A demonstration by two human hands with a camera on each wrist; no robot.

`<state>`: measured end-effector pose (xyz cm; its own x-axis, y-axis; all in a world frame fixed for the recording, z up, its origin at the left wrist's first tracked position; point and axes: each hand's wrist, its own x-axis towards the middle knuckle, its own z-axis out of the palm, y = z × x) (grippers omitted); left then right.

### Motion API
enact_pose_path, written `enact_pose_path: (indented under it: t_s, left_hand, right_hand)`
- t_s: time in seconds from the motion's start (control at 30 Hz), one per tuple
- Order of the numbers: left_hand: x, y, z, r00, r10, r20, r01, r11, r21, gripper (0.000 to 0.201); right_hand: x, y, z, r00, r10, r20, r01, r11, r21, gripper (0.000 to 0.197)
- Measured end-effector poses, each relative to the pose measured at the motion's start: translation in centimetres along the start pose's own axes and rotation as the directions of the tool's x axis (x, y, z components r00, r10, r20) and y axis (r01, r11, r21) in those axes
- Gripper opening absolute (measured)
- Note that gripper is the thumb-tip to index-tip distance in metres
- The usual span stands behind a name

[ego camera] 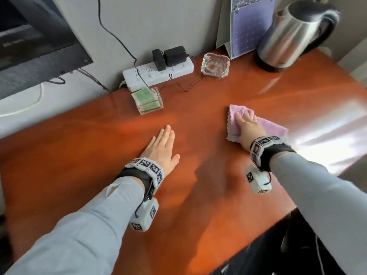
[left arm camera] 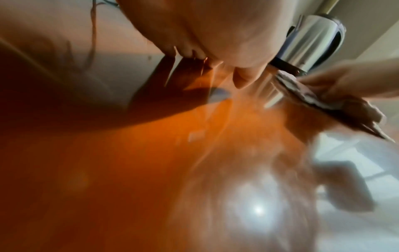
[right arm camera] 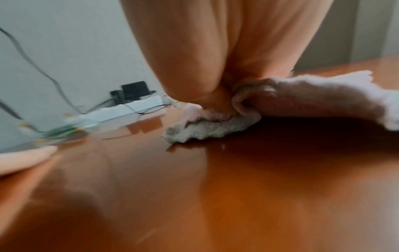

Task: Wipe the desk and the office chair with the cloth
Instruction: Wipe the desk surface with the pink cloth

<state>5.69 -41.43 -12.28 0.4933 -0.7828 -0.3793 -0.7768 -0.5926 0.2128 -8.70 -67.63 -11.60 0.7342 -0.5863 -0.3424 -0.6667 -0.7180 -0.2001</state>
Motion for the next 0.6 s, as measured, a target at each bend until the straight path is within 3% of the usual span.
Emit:
enact_pose_path:
  t_s: [0.1, 0.17, 0.23, 0.3, 0.37, 0.47, 0.53, 0.6]
  left_hand:
    - [-3.1, 0.3, 1.3, 1.0, 0.026, -0.005, -0.026, 0.998, 0.052, 0.077]
    - [-4.9, 0.0, 1.7, 1.0, 0.026, 0.006, -0.026, 0.997, 0.078, 0.077]
    - [-7.2, -0.9, 2.2, 0.999, 0.023, 0.023, -0.025, 0.994, 0.108, 0.077]
    - [-9.7, -2.0, 2.8, 0.999, 0.028, 0.045, -0.034, 0.991, 0.133, 0.075]
    - [-12.1, -3.1, 3.5, 0.998, 0.029, 0.062, -0.038, 0.988, 0.149, 0.072]
    - [-15.5, -4.8, 4.8, 0.998, 0.021, 0.061, -0.03, 0.988, 0.149, 0.071]
    - [-17.1, -5.9, 5.5, 0.999, 0.025, 0.039, -0.03, 0.992, 0.126, 0.07]
    - [-18.5, -7.1, 6.1, 1.0, 0.025, 0.013, -0.027, 0.993, 0.115, 0.07]
  right_hand:
    - [-3.8, -5.9, 3.2, 0.978, -0.2, 0.059, 0.2, 0.98, 0.01, 0.088]
    - [-6.9, -9.5, 5.5, 0.921, -0.359, 0.153, 0.361, 0.933, 0.015, 0.086]
    - [-7.6, -10.0, 6.3, 0.888, -0.422, 0.183, 0.425, 0.905, 0.027, 0.083]
    - [-6.2, -7.5, 5.9, 0.924, -0.357, 0.134, 0.36, 0.933, 0.005, 0.081]
    - [-5.0, -4.4, 4.9, 0.982, -0.173, 0.075, 0.174, 0.985, -0.005, 0.087]
    - [-5.6, -4.7, 4.5, 0.999, 0.02, 0.049, -0.02, 1.0, -0.014, 0.089]
    - [-7.1, -9.4, 5.5, 0.999, -0.005, 0.034, 0.004, 1.0, 0.009, 0.088]
    - [-9.2, -15.8, 7.6, 0.991, -0.129, 0.04, 0.128, 0.991, 0.037, 0.084]
